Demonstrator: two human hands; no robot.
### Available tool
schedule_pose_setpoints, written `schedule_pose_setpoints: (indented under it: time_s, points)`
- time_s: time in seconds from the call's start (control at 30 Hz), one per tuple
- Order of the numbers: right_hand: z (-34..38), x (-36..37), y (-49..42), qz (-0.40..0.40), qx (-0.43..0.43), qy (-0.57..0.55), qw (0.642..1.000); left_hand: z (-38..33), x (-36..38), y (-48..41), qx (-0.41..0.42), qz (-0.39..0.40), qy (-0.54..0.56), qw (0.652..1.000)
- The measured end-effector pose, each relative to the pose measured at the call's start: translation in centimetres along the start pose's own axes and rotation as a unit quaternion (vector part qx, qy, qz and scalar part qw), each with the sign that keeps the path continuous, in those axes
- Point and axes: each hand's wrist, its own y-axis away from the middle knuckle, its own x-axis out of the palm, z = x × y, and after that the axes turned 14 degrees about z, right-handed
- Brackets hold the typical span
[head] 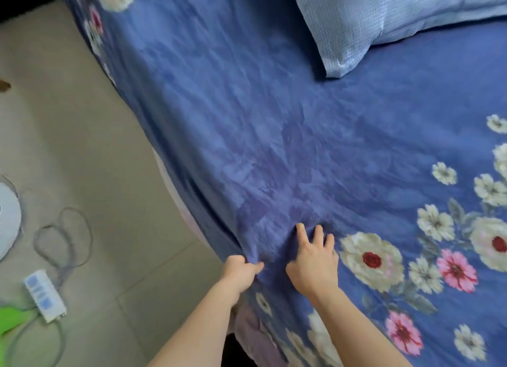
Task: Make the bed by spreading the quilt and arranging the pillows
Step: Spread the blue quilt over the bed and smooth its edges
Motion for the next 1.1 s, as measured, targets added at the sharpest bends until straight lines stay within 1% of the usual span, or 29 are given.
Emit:
schedule_pose_setpoints:
  time_s: [0.07,0.1,0.17,0.2,0.27,0.37,0.43,0.53,0.63,0.73,0.83,0.93,1.0,1.1]
  points:
    - [0.4,-1.1,0.2,0.023,0.024,0.018,0.999,-1.4,-2.6,0.4,-0.005,0.021,-0.098,0.995]
    - [0.9,-1.9,0.1,0.021,0.029,0.026,0.999,-2.1,-4.3,0.6,0.002,0.01,-0.118,0.993]
    - [2.6,-3.6,-0.3,-0.004,0.027,0.044,0.999,-3.3,-7.8,1.2,0.014,-0.017,-0.111,0.994]
    - [3.8,-4.4,-0.5,-0.022,0.015,0.049,0.998,-4.0,-9.5,1.6,0.023,-0.043,-0.095,0.994]
    - [6.8,-5.6,-1.3,-0.053,-0.047,0.037,0.997,-5.0,-13.0,1.5,0.035,-0.101,-0.072,0.992]
    - [11.2,-6.9,-2.2,-0.061,-0.143,0.011,0.988,-6.3,-16.9,1.2,0.04,-0.136,-0.062,0.988]
    - [13.7,-8.1,-2.7,-0.065,-0.172,0.038,0.982,-7.8,-18.7,1.3,0.052,-0.151,-0.063,0.985]
    - [17.9,-11.1,-3.0,-0.071,-0.195,0.062,0.976,-11.3,-21.8,2.6,0.112,-0.178,-0.065,0.975]
    - [22.9,-15.5,-2.7,-0.078,-0.2,0.062,0.975,-16.3,-25.7,5.5,0.182,-0.194,-0.11,0.958]
    - [29.4,-20.9,-2.6,-0.088,-0.202,0.048,0.974,-22.1,-31.6,8.2,0.223,-0.199,-0.169,0.939]
    - [36.6,-26.5,-2.8,-0.1,-0.19,0.01,0.977,-27.8,-38.5,10.5,0.245,-0.193,-0.227,0.922]
    - [43.1,-31.6,-2.6,-0.103,-0.178,-0.04,0.978,-33.1,-45.5,12.6,0.244,-0.187,-0.284,0.908]
    - [46.6,-34.8,-2.6,-0.099,-0.173,-0.064,0.978,-36.6,-49.8,14.0,0.242,-0.197,-0.33,0.891]
    - [50.5,-40.0,-2.5,-0.1,-0.167,-0.091,0.977,-42.3,-55.0,16.2,0.239,-0.213,-0.364,0.875]
